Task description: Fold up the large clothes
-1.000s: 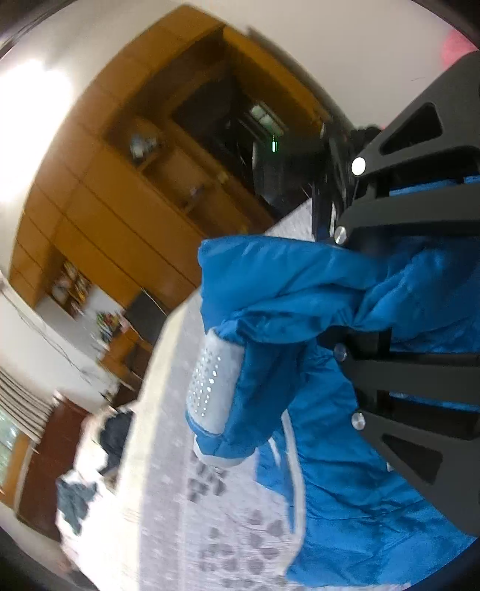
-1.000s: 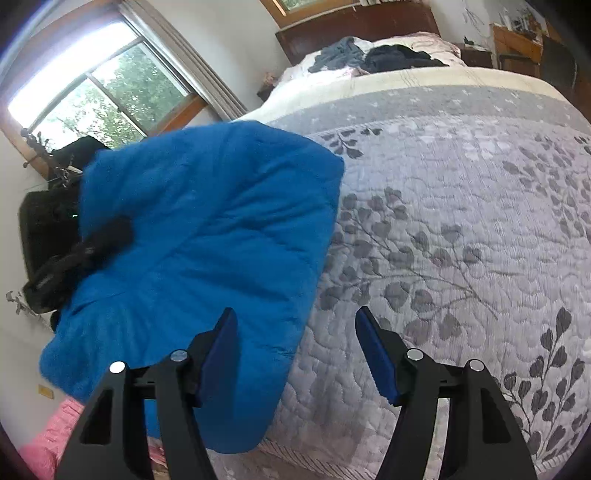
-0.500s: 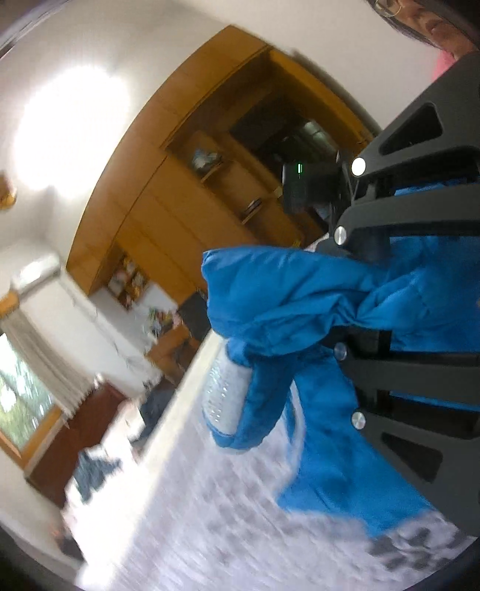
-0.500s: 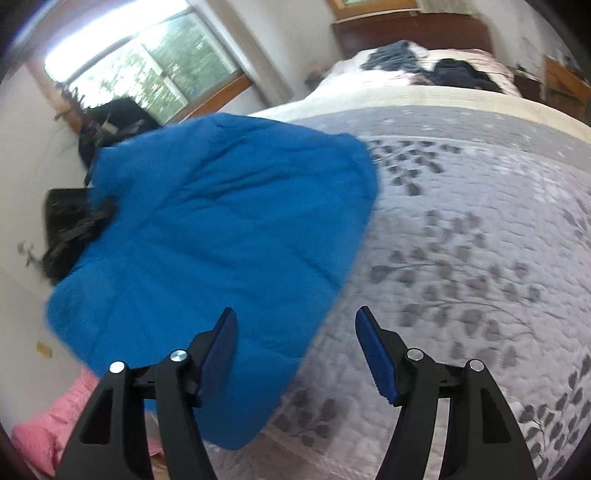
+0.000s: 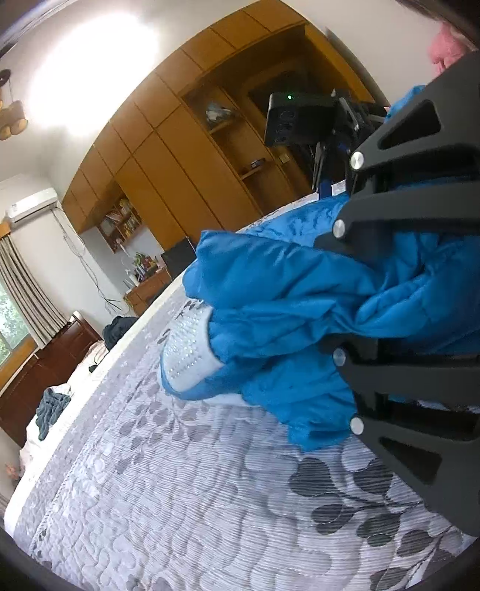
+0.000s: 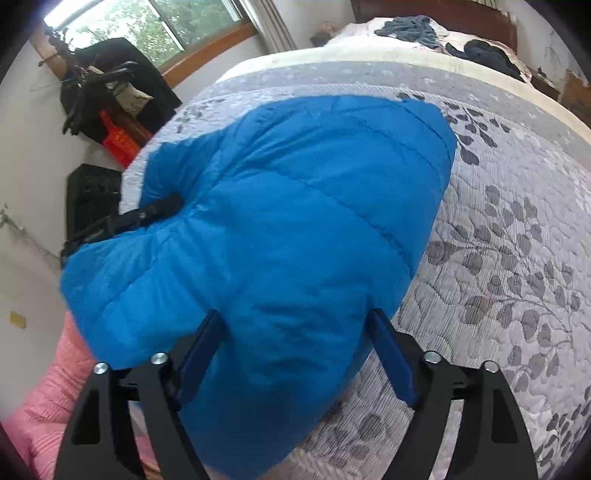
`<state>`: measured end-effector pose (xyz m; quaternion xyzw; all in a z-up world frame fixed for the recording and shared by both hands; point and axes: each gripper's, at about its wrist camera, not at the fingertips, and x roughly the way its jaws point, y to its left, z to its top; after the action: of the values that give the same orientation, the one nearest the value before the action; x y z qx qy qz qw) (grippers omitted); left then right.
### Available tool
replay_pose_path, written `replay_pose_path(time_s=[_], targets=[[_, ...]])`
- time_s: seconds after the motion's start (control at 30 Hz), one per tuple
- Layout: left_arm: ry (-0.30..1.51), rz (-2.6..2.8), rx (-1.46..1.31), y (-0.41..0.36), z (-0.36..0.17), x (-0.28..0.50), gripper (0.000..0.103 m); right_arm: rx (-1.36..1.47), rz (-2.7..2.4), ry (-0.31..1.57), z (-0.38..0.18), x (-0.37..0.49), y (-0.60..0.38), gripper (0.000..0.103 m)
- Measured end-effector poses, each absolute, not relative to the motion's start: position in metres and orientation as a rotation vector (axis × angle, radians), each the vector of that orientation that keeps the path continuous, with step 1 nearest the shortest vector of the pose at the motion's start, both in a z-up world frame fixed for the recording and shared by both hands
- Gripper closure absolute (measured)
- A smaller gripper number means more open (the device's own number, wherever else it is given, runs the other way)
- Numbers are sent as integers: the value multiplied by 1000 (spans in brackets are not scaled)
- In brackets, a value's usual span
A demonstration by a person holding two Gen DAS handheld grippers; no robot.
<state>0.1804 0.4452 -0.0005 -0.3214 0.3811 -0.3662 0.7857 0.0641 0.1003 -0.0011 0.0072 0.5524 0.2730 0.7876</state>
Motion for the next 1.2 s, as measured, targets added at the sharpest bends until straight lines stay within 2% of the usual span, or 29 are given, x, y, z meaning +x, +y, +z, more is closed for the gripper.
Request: replay_pose_path(time_s=[0.2, 0.4, 0.47, 0.53, 0.63, 0.7, 0.77, 0.83, 0.87, 0.9, 1.0, 1.2], targets=[[864, -721, -711, 459, 14, 169, 68, 75, 608, 1195, 0, 58, 90, 21], [779, -686, -651, 478, 64, 112, 63, 92, 603, 1191, 12, 37, 72, 22], [767, -722, -630, 472, 82, 96, 63, 90, 608, 1190, 15, 31, 72, 22], [765, -750, -564, 455, 101, 78, 54, 78, 609, 1186, 18, 23, 73, 22], [788, -742, -480, 435, 114, 63, 48, 56, 624, 1178, 21, 12, 79, 22], [842, -704, -445, 425, 113, 62, 48, 46, 639, 1172, 23, 5, 82, 22], [883, -688, -452, 422, 106, 65, 50, 44, 648, 1169, 23, 1, 84, 22], [920, -677, -475, 424, 99, 68, 81, 43, 651, 1168, 21, 0, 86, 22], [930, -683, -494, 426, 96, 69, 82, 44, 652, 1169, 21, 0, 86, 22], [933, -689, -511, 428, 94, 70, 87, 46, 654, 1169, 20, 0, 86, 22], [929, -689, -526, 432, 92, 66, 92, 49, 663, 1171, 18, 3, 87, 22], [991, -662, -598, 448, 57, 69, 93, 46, 672, 1191, 8, 7, 89, 22]])
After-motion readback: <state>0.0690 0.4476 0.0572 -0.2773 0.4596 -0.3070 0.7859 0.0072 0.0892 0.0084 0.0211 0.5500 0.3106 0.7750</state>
